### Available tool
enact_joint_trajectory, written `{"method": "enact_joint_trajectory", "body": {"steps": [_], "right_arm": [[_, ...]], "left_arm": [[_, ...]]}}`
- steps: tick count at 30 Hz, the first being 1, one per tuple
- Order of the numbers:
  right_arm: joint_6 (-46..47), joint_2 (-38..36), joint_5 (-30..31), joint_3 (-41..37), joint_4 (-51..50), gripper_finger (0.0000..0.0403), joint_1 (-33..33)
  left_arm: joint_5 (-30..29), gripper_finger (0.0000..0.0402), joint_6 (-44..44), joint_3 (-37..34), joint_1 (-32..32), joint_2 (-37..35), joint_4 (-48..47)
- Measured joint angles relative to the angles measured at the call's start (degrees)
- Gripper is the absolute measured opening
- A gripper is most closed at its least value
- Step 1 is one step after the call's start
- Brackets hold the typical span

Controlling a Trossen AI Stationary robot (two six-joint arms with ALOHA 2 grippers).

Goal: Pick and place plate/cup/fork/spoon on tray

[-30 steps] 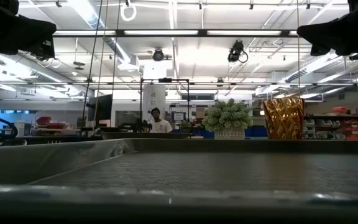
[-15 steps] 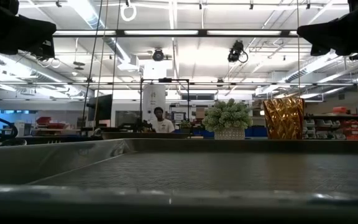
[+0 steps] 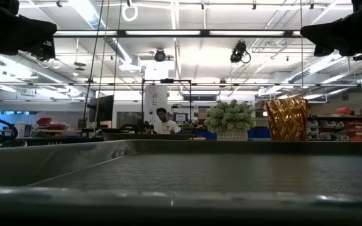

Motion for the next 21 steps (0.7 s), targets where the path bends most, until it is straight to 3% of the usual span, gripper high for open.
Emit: {"method": "enact_joint_trajectory", "body": {"steps": [21], "right_arm": [[0.0, 0.01, -0.01, 0.02, 0.0, 0.0023, 0.01]], "left_arm": [[0.0, 0.0036, 0.67, 0.0, 0.0, 0.0, 1.45]]}}
